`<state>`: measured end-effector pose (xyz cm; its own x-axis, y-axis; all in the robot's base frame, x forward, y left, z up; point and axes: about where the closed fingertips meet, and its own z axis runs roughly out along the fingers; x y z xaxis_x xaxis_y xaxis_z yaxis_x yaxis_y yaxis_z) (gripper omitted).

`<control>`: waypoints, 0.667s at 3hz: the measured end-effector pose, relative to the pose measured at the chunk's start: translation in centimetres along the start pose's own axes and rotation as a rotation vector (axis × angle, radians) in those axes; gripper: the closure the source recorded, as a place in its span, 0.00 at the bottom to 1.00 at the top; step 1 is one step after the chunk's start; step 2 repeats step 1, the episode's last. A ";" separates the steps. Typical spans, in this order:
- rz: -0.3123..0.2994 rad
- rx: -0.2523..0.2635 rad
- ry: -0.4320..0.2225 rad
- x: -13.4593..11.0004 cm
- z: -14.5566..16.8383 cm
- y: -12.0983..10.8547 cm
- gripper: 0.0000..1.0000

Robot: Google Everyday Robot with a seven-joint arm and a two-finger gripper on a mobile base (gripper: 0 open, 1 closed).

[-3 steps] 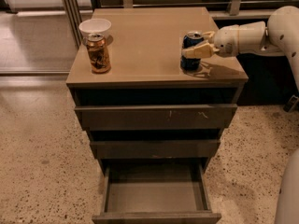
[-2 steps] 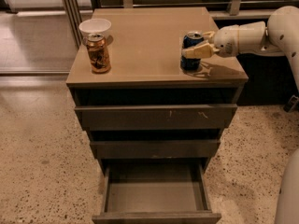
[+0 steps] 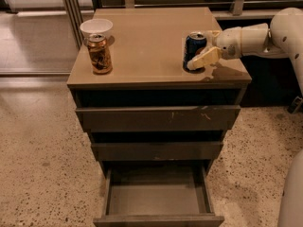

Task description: Pick pepsi can from bottom drawer and place on counter

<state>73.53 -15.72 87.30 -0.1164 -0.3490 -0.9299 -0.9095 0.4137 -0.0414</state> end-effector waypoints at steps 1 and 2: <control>0.000 0.000 0.000 0.0 0.0 0.0 0.00; 0.000 0.000 0.000 0.0 0.0 0.0 0.00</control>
Offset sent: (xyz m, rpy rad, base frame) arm 0.0000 0.0000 0.0000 0.0000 0.0000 0.0000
